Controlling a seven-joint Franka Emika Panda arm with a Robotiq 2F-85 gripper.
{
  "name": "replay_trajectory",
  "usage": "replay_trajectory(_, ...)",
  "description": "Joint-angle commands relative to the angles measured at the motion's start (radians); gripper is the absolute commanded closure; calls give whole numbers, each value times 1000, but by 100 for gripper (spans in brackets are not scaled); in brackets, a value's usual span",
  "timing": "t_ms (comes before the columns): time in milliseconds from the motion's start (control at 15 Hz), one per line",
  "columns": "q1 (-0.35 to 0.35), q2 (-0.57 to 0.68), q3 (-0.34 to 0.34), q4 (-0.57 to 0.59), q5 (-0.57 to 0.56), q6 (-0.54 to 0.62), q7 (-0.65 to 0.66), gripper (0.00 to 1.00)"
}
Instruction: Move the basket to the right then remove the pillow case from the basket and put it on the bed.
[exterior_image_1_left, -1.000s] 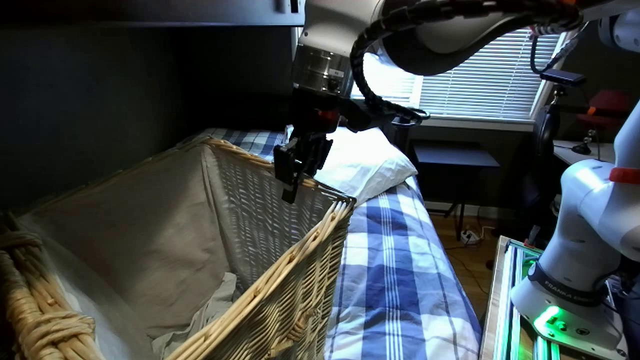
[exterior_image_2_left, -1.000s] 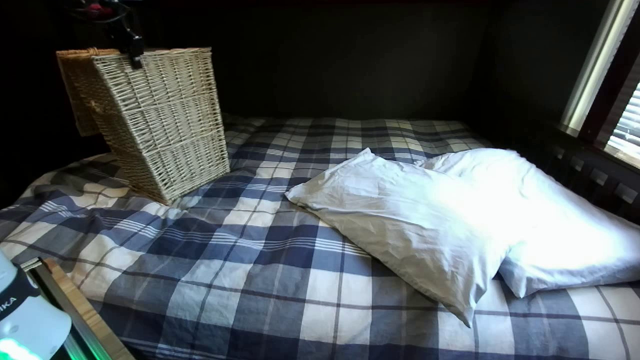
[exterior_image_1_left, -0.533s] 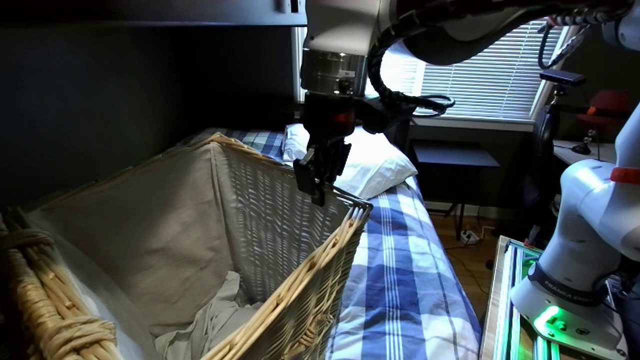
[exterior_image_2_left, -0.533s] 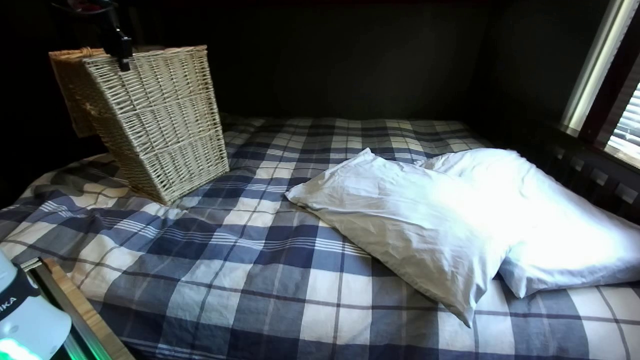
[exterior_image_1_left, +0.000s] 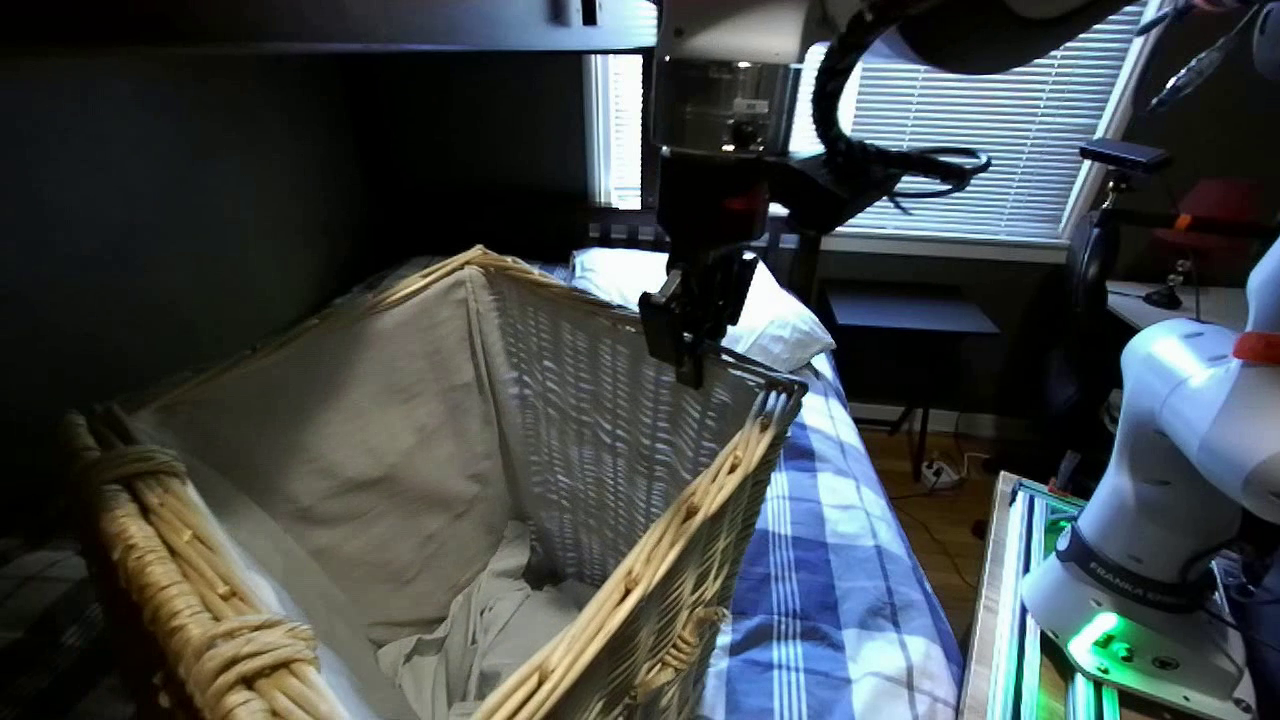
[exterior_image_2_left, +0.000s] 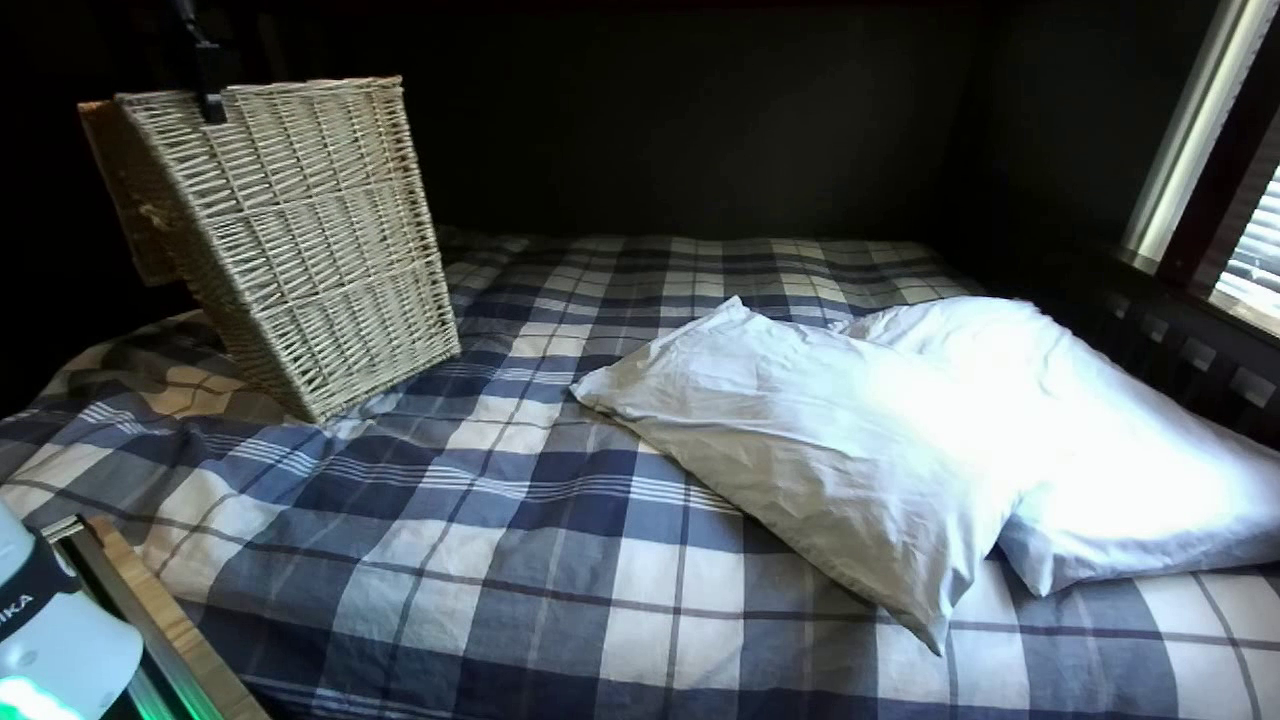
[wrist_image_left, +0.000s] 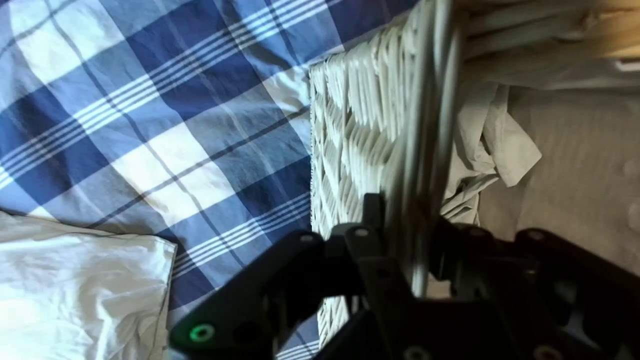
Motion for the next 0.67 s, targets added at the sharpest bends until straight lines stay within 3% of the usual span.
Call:
replay_trajectory(0, -21, -205, -7, -88, 19, -126, 22, 95)
replay_trajectory(267, -49, -381, -41, -227, -15, -158, -73, 95)
replay_trajectory(600, -99, -608, -127, -464, -93, -71, -310, 95)
